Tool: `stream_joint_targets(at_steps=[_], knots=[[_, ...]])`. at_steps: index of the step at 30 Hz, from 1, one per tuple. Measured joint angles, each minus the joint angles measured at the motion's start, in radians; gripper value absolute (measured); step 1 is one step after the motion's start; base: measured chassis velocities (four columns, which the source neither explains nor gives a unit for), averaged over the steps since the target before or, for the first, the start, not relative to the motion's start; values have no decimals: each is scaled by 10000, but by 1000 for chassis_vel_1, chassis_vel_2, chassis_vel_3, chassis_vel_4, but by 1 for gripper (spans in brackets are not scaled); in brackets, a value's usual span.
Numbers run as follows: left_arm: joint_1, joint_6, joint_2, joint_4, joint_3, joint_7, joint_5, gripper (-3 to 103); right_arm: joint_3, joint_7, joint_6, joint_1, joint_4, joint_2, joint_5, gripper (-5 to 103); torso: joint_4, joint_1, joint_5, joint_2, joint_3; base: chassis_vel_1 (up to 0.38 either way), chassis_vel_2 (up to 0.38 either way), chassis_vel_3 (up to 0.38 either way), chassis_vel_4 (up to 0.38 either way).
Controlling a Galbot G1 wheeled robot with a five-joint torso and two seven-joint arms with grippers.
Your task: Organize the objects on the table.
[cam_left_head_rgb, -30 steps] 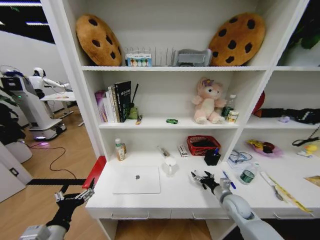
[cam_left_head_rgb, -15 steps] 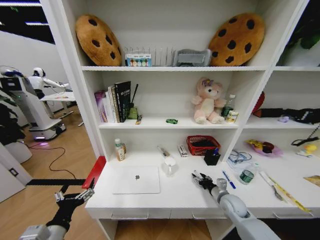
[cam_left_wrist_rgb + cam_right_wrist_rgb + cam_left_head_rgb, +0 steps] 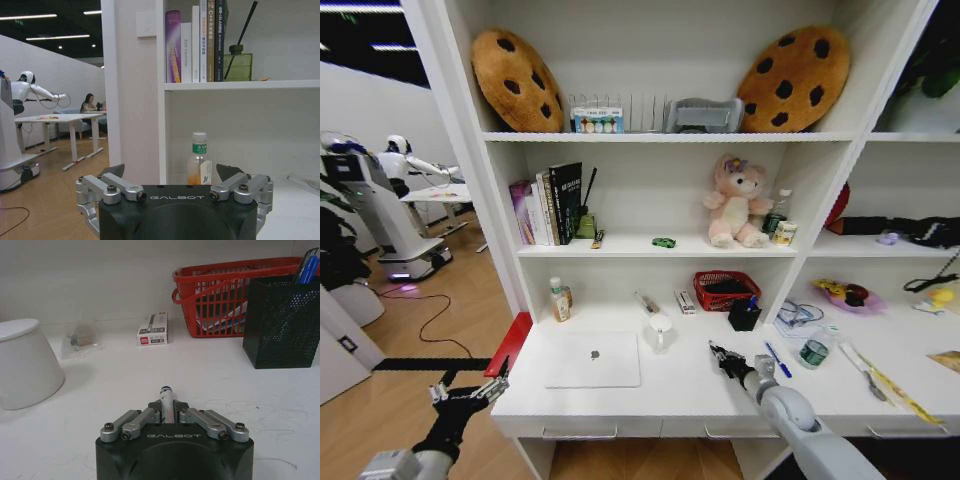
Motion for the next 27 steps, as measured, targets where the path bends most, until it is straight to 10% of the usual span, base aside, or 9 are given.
stream_joint_targets(at_steps=[16,27], knots=[[0,0,0,0,0,0,0,100,1116,-83,4209,-197,1132,0,-1584,12,0,1,0,0,0,0,0,0,0],[0,0,0,0,0,0,0,100,1721,0,5513,-622,1478,158,-2355,12,0,1,0,0,0,0,0,0,0]])
